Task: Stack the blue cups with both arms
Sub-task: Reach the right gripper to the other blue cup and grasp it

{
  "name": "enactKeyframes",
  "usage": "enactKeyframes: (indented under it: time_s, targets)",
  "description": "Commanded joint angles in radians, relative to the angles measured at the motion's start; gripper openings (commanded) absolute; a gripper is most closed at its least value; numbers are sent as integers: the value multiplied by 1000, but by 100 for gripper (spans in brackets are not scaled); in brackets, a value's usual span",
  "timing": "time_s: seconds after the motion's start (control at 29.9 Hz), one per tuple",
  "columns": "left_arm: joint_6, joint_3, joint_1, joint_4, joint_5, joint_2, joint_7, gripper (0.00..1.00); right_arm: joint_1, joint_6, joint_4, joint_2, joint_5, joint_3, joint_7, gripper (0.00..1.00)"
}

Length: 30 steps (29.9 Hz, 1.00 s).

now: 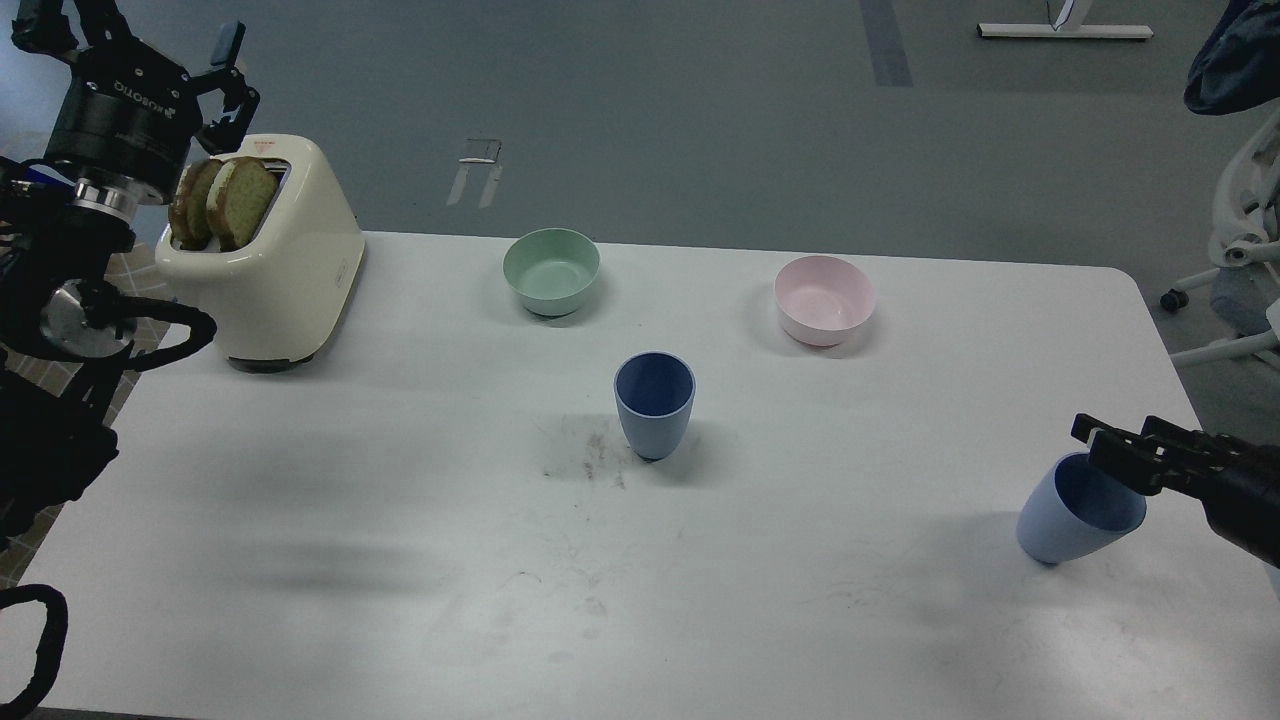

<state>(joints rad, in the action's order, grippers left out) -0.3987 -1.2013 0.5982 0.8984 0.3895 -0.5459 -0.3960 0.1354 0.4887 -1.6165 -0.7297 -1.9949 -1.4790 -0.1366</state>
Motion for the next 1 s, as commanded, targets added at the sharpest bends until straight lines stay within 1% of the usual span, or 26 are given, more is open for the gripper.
enactKeyframes:
  time_s: [0.0,0.23,0.3,0.37,0.4,0.43,0.5,0.57,0.6,0.67,0.7,0.74,0.77,0.87,0.97]
  targets:
    - [1,0,2,2,0,0,2,98,42,0,-8,-22,-1,-3,0,73]
    - [1,-1,2,2,0,1,2,98,84,0,-8,-28,-4,-1,2,72]
    - [1,-1,2,2,0,0,2,98,82,0,-8,-28,-4,-1,2,71]
    - [1,-1,2,2,0,0,2,98,82,0,-2,-30,-10,0,6,61]
    - [1,-1,2,2,0,0,2,98,82,0,0,-28,-19,0,8,59]
    - [1,-1,2,2,0,0,2,98,82,0,1,-25,-45,0,8,54]
    - [1,-1,2,2,0,0,2,98,84,0,4,-17,-64,0,8,49]
    - [1,-1,2,2,0,0,2,98,84,0,1,-8,-64,0,9,36]
    - [1,-1,2,2,0,0,2,98,84,0,-2,-5,-64,0,9,32]
    - [1,-1,2,2,0,0,2,98,84,0,-2,-4,-64,0,11,21]
    - [1,-1,2,2,0,0,2,98,84,0,-2,-4,-64,0,11,21]
    - [1,-1,2,2,0,0,2,98,84,0,-2,-4,-64,0,12,16]
    - [1,-1,2,2,0,-2,2,98,84,0,0,-4,-64,2,12,13]
    - [1,0,3,2,0,-2,2,98,95,0,0,-2,-62,2,12,1]
    - [1,0,3,2,0,-2,2,98,96,0,0,3,-62,0,12,0]
